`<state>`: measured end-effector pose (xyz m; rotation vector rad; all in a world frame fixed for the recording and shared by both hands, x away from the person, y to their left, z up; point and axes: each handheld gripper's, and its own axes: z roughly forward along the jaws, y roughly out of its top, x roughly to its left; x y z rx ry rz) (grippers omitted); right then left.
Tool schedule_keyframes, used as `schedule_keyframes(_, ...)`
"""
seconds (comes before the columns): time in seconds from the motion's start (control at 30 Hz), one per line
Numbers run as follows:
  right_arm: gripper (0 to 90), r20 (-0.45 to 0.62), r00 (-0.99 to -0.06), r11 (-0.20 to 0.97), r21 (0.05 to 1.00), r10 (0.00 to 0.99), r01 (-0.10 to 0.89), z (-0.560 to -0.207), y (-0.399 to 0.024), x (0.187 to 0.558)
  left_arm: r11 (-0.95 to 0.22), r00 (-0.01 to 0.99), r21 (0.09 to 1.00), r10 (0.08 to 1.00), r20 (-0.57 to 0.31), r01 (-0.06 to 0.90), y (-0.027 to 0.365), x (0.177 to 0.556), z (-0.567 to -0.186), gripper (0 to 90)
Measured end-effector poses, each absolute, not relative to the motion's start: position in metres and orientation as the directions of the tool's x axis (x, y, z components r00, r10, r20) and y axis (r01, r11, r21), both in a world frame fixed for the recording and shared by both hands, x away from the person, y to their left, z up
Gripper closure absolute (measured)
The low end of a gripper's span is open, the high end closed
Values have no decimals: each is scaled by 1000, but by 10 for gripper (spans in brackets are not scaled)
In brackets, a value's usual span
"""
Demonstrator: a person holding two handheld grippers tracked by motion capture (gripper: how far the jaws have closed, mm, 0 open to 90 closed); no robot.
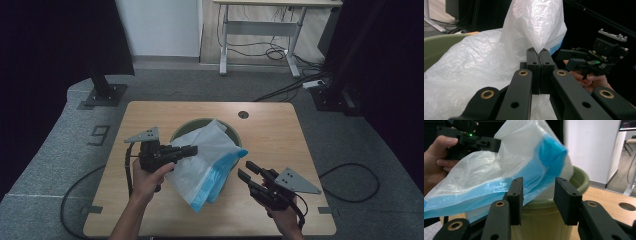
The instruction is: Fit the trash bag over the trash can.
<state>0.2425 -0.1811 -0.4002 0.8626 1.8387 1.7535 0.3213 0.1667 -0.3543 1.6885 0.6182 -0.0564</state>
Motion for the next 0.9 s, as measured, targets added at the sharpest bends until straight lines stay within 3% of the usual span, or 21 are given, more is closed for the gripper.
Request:
schedule_keyframes(0.57,640,156,-737,-42,984,658,171,-410,-160,263,-63,866,899,305,-396,434,175,320,-357,885)
schedule_keyframes(0.9,879,119,-745,-25,990,657,136,-408,-158,264,-50,858,893,305,-413,448,177,323,-359,886)
